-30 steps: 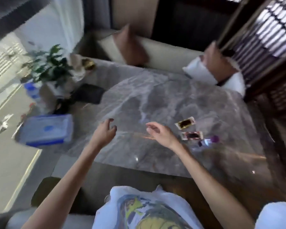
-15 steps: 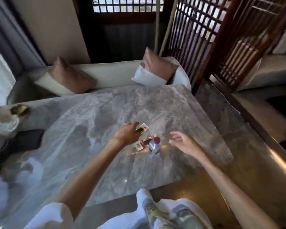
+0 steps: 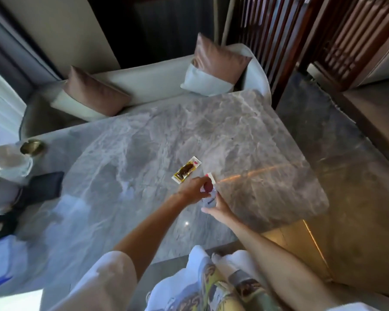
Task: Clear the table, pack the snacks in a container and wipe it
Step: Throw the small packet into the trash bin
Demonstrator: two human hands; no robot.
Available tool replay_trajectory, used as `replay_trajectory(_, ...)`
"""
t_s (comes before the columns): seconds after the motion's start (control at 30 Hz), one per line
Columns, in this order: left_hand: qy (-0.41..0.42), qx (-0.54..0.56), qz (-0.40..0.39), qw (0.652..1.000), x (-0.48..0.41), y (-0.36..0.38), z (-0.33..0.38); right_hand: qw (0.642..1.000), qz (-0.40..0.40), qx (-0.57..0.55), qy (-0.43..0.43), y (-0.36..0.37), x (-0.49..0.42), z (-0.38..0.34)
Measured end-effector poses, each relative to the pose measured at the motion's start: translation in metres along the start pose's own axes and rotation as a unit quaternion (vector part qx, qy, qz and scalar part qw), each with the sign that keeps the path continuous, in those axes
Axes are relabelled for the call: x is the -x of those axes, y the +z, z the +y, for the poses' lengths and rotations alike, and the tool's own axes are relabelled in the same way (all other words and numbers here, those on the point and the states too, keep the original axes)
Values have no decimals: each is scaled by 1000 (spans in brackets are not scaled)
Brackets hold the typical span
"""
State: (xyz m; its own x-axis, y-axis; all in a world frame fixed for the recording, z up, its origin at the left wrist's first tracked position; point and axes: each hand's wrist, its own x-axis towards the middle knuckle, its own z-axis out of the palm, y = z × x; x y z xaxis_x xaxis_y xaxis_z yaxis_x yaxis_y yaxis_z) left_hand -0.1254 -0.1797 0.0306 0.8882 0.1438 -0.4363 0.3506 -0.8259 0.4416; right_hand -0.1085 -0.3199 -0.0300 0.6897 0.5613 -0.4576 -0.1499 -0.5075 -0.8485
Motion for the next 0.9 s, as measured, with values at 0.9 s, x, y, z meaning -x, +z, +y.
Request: replay_trajectory(0.9, -309, 694, 609, 228, 483, 37, -315, 870, -444, 135, -166, 436, 78, -198)
